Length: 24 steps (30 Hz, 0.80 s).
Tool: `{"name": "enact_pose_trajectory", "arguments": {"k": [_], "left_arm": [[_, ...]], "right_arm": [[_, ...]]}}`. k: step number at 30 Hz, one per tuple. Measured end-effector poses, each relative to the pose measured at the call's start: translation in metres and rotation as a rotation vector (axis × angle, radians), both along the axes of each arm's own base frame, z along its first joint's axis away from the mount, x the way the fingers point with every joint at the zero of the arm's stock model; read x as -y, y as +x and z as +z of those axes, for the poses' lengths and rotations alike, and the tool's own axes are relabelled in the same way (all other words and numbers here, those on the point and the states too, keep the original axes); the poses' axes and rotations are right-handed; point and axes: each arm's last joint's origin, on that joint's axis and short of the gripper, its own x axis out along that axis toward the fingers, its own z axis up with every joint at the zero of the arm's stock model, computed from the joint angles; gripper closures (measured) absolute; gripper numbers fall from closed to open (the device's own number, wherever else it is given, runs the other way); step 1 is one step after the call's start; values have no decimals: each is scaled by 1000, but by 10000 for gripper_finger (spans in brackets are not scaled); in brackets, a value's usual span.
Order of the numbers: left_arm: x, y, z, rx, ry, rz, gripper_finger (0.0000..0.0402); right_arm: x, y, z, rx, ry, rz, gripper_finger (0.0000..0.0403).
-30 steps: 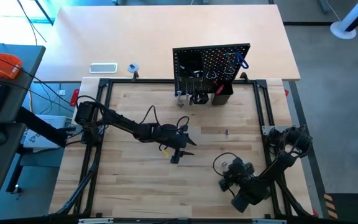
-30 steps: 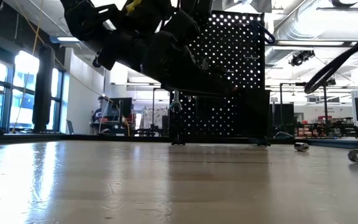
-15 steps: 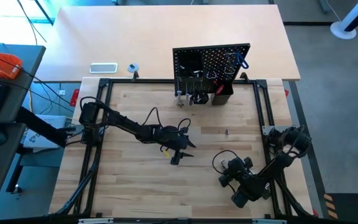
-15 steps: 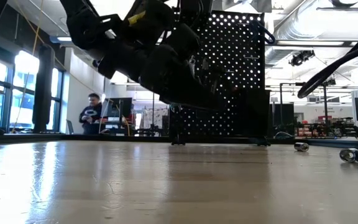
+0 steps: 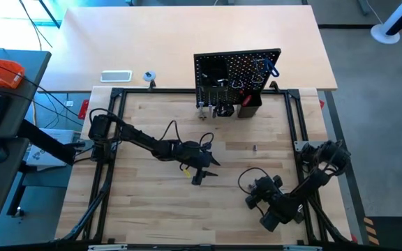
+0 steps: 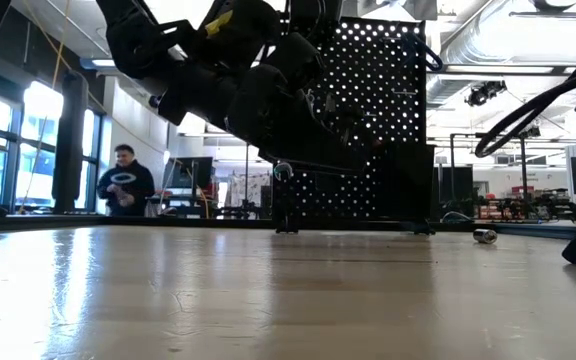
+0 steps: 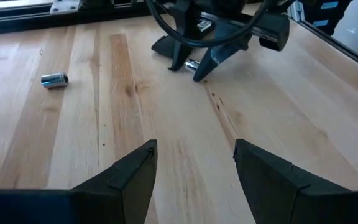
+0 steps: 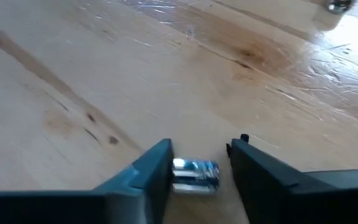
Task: Hang tools onto peg board
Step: Put the silver socket into the top black bin on the peg board
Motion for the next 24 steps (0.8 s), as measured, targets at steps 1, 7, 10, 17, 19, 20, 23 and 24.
{"name": "enact_pose_trajectory", "arguments": {"k": [1, 7, 10, 17, 19, 20, 23, 24], "left_arm": [[0, 0, 0, 0, 0, 0, 195], [0, 0, 0, 1, 0, 0, 195], [0, 0, 0, 2, 0, 0, 195], [0, 0, 0, 1, -1, 1, 195], [0, 0, 0, 2, -1, 1, 195], [0, 0, 0, 2, -1, 2, 195], [0, 0, 0, 5, -1, 2, 195], [0, 0, 1, 8, -1, 2, 195]], "right_arm": [[0, 0, 0, -2, 3, 5, 258], [-3, 2, -1, -16, -1, 54, 338], [-3, 2, -1, -20, 2, 53, 338], [-4, 3, 2, -19, -10, 60, 338], [-5, 4, 5, -33, -18, 60, 338], [-5, 4, 8, -43, -20, 64, 338], [-7, 6, 18, -38, -21, 86, 338], [-8, 7, 22, -24, -23, 99, 338]]}}
